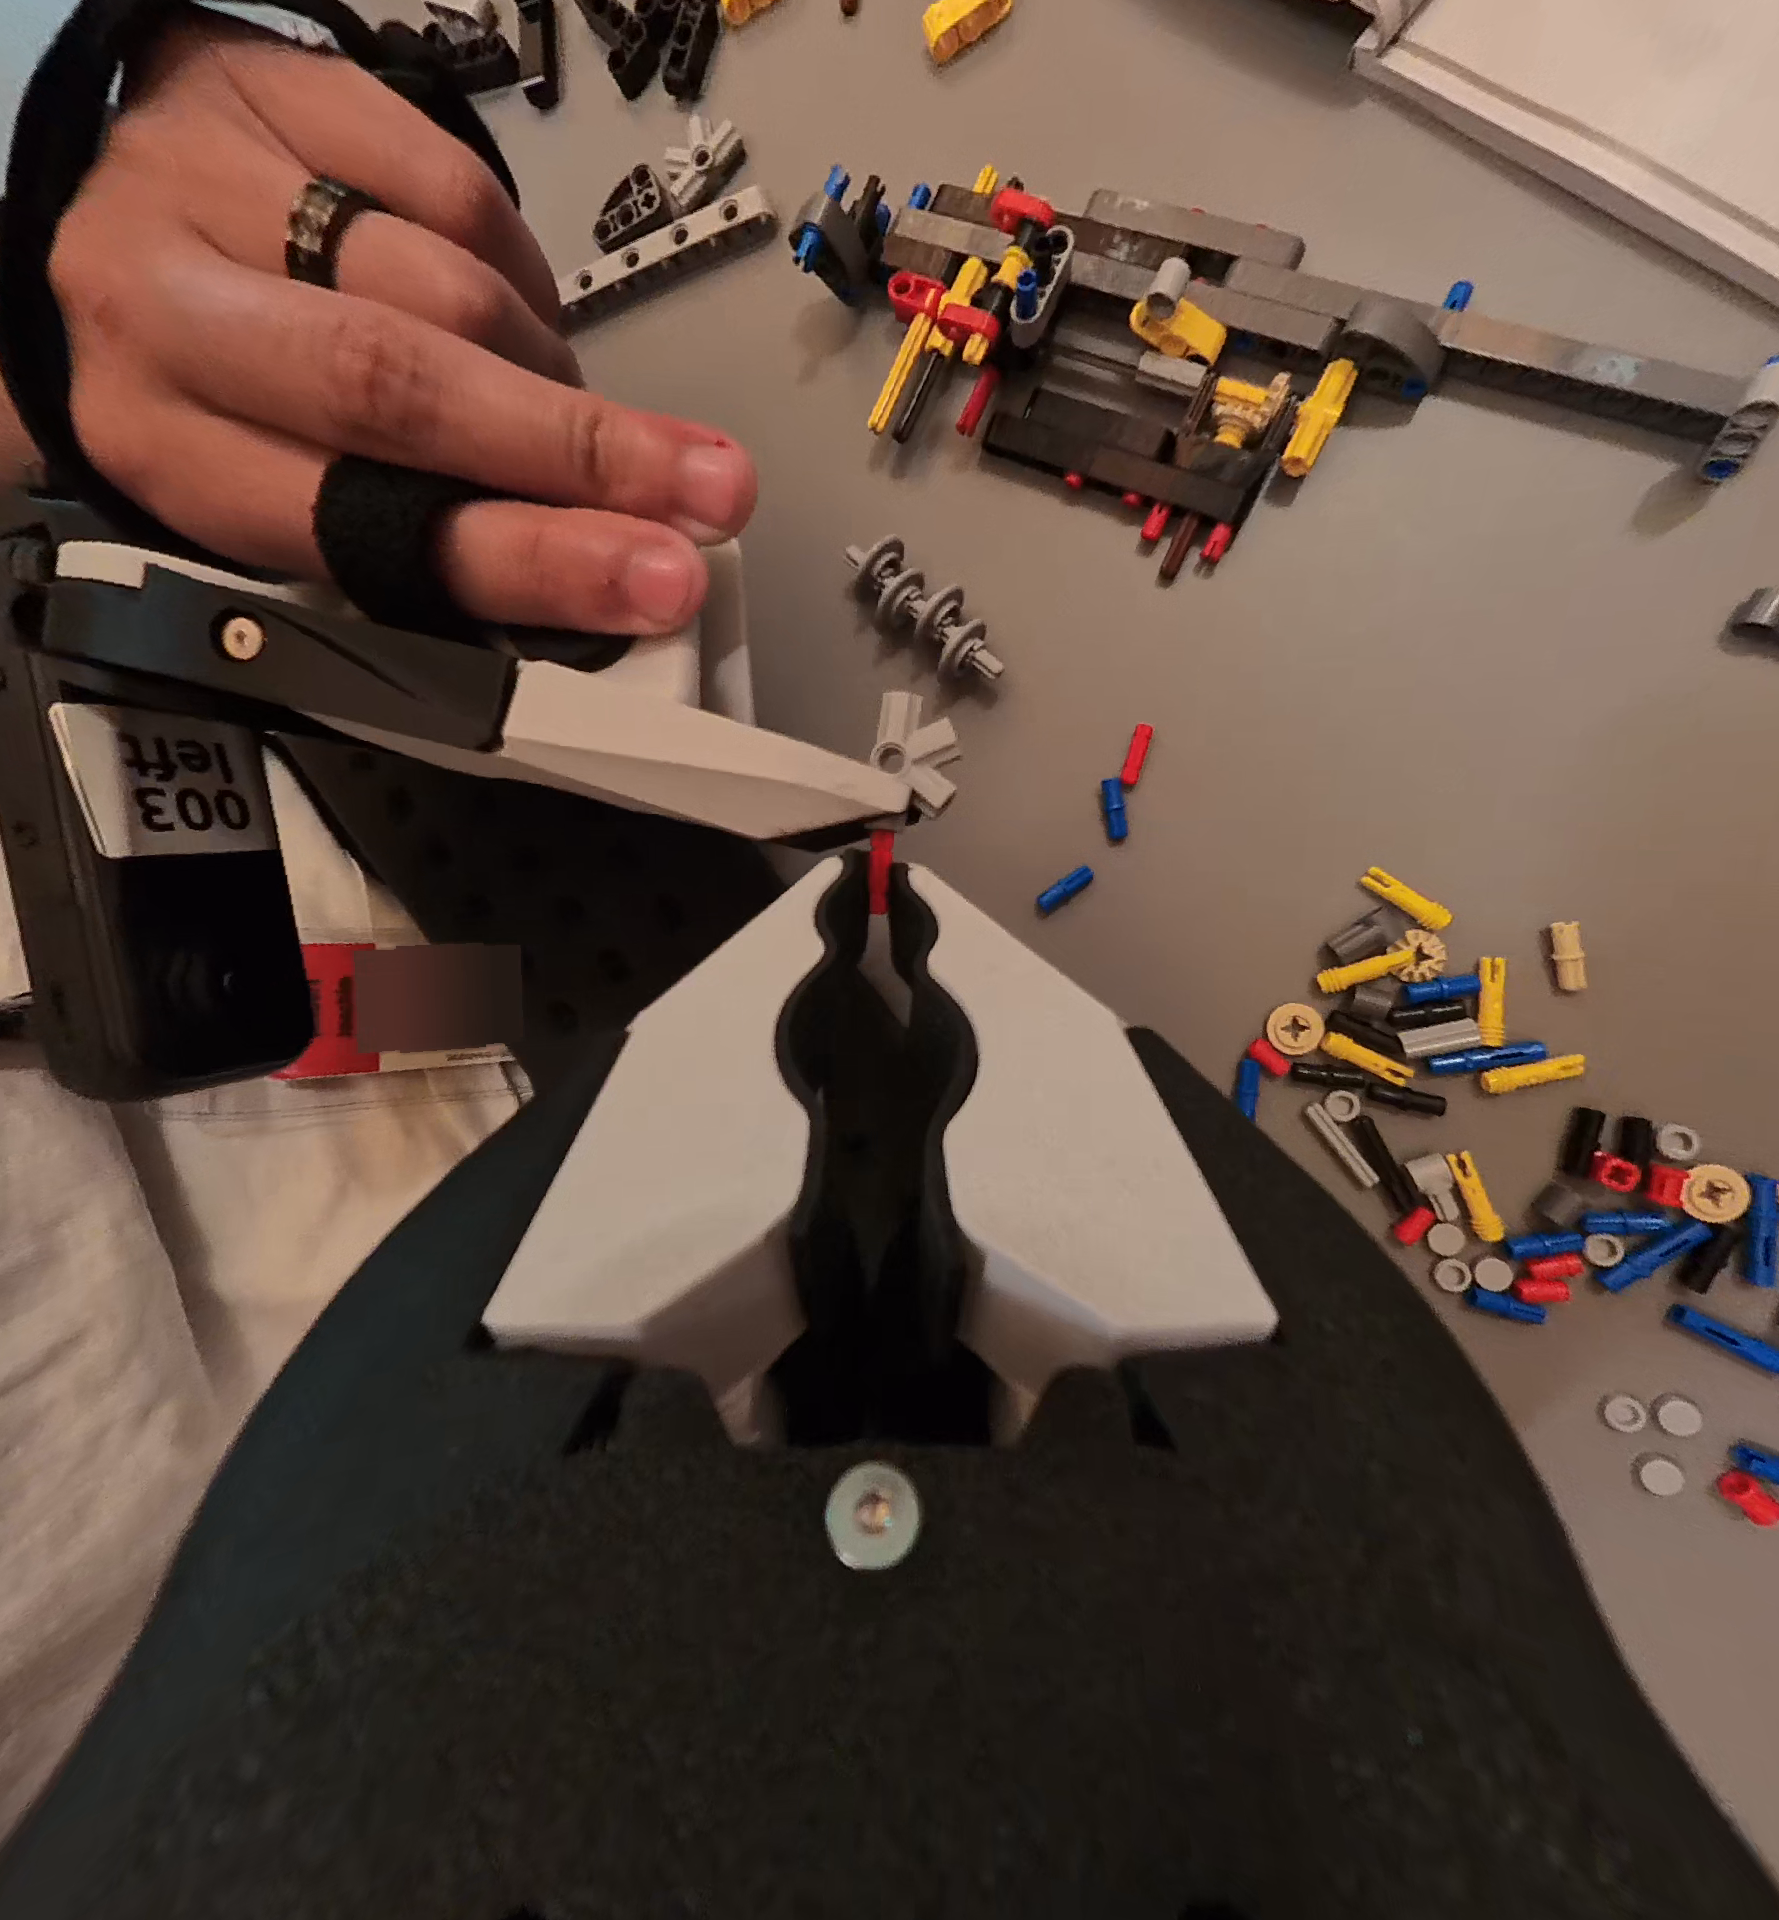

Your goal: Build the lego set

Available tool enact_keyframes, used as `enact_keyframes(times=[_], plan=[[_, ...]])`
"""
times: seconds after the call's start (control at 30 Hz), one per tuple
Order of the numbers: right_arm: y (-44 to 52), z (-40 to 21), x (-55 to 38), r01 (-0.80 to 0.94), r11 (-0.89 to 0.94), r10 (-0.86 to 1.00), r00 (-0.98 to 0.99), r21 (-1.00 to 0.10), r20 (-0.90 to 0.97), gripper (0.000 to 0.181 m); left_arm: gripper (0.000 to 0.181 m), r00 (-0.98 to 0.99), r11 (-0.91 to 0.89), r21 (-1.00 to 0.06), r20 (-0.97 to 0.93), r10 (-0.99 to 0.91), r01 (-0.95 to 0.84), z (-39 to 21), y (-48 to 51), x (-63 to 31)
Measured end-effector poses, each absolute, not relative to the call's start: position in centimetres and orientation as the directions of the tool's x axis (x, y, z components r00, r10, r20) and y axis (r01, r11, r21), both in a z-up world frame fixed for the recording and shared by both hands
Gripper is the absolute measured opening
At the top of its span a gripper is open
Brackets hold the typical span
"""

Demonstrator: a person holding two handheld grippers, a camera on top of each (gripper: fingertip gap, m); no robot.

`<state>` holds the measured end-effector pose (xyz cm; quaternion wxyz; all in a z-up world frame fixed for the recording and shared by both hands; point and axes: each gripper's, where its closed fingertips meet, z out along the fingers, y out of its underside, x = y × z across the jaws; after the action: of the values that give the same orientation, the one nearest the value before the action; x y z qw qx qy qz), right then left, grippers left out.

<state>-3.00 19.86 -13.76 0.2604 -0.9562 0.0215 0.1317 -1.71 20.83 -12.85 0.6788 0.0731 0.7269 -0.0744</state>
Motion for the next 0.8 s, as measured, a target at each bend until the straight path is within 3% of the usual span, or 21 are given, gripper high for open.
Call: enact_keyframes(times=[0.37,0.57,0.8], plan=[[19.5,-14.6,-3.1,-0.087,-0.895,0.013,0.975,-0.438,-0.221,0.003,0.005,-0.060,0.980,0.071,-0.995,0.083,0.184,-13.5,20.5,-1.7],[19.5,-14.6,-3.3,-0.014,-0.895,0.066,0.984,-0.446,-0.163,0.003,0.005,-0.098,0.981,0.004,-0.995,0.024,0.194,-13.5,20.3,-1.8],[20.1,-13.5,-3.1,-0.227,-0.833,-0.040,0.934,-0.504,-0.356,0.007,0.005,-0.063,0.986,-0.034,-0.998,-0.024,0.164,-12.4,20.9,-1.6]])
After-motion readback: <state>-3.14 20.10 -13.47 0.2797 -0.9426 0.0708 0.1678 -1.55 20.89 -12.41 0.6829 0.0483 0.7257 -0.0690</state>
